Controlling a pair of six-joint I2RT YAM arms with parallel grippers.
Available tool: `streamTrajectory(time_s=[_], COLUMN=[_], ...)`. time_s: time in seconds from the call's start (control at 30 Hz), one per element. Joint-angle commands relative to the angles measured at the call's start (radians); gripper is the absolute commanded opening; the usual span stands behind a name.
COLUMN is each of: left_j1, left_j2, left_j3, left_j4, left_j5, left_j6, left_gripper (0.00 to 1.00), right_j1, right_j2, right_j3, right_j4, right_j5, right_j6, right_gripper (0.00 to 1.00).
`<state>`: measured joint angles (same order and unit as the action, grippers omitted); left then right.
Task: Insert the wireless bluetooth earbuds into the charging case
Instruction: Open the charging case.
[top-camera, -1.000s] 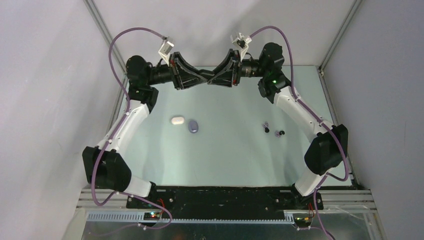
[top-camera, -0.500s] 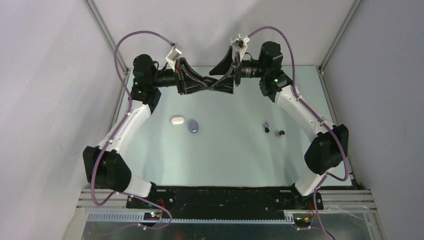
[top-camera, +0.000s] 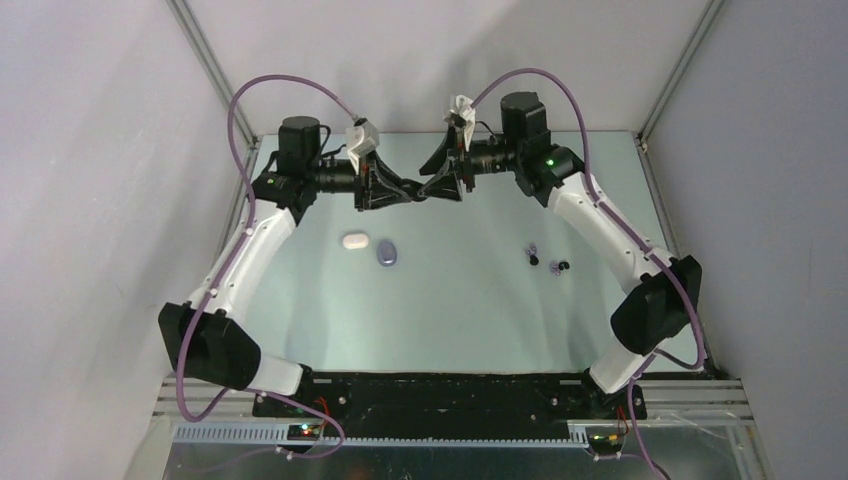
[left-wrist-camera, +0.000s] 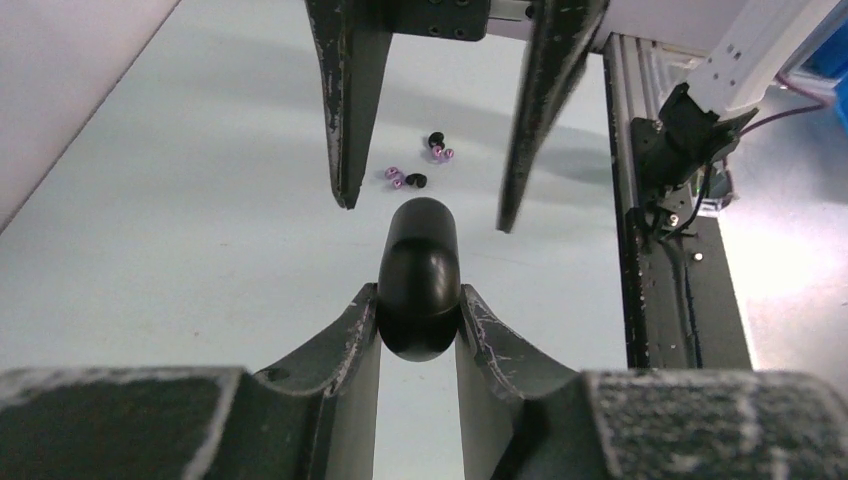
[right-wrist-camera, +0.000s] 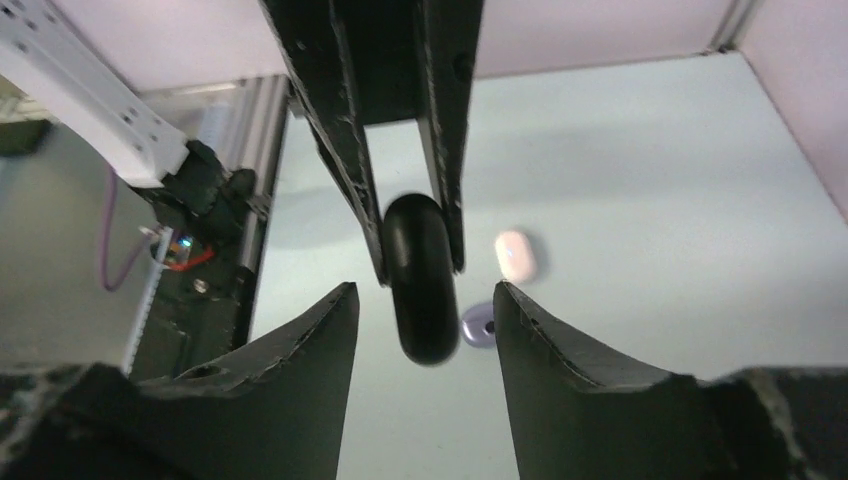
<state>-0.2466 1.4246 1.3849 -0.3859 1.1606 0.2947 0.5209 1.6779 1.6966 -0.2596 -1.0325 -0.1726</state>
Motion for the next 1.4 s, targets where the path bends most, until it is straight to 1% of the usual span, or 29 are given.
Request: streamTrajectory(time_s=[0.0, 0.1, 0.2, 0.3, 0.37, 0.5, 0.63, 0.73, 0.87, 0.97, 1.23, 1.37], left_j1=[-0.006, -0.007, -0.007, -0.010, -0.012, -0.018, -0.024, -0.029, -0.032, -0.035, -0.037, -0.036], left_j2=[-0.054, -0.055, -0.051, -0.048, -0.049, -0.051, -0.047, -0.043, -0.040, -0.036, -0.033, -0.030], left_j3=[0.041, 0.048, 0.060, 0.071, 0.076, 0.087, 0.099, 0.110, 0.118, 0.121, 0.126, 0.117], left_j4=[-0.147, -0.170, -0.191, -0.212, -0.225, -0.249, -0.282, -0.307, -0.320, -0.327, -0.333, -0.301], left_j5=[-0.026, -0.031, -0.035, -0.041, -0.047, -0.051, -0.053, -0.056, -0.056, -0.056, -0.069, -0.078], left_j6=[0.211, 0.236, 0.251, 0.273, 0.286, 0.310, 0.342, 0.363, 0.378, 0.381, 0.384, 0.336], left_gripper=[0.00, 0.00, 0.00, 0.00, 0.00, 0.00, 0.00, 0.00, 0.00, 0.00, 0.00, 0.00], right_j1=[0.004, 0.013, 0.030, 0.053, 0.069, 0.076, 0.071, 0.051, 0.016, -0.007, -0.017, -0.023], right_j2=[-0.094, -0.090, -0.076, -0.067, -0.058, -0.040, -0.025, -0.009, 0.009, 0.010, -0.001, -0.008], right_j3=[-0.035, -0.041, -0.031, -0.025, -0.019, -0.009, -0.006, 0.007, 0.022, 0.025, 0.010, 0.001], right_j4=[-0.106, -0.102, -0.115, -0.144, -0.161, -0.162, -0.098, -0.046, 0.001, 0.039, 0.071, 0.080], right_j5=[0.128, 0.140, 0.127, 0.138, 0.138, 0.135, 0.172, 0.207, 0.243, 0.243, 0.208, 0.154], right_j6=[-0.257, -0.250, -0.252, -0.307, -0.325, -0.311, -0.230, -0.125, -0.047, 0.005, 0.050, 0.059], right_gripper=[0.54, 0.51, 0.51, 0.59, 0.62, 0.63, 0.60, 0.57, 0.55, 0.54, 0.53, 0.54])
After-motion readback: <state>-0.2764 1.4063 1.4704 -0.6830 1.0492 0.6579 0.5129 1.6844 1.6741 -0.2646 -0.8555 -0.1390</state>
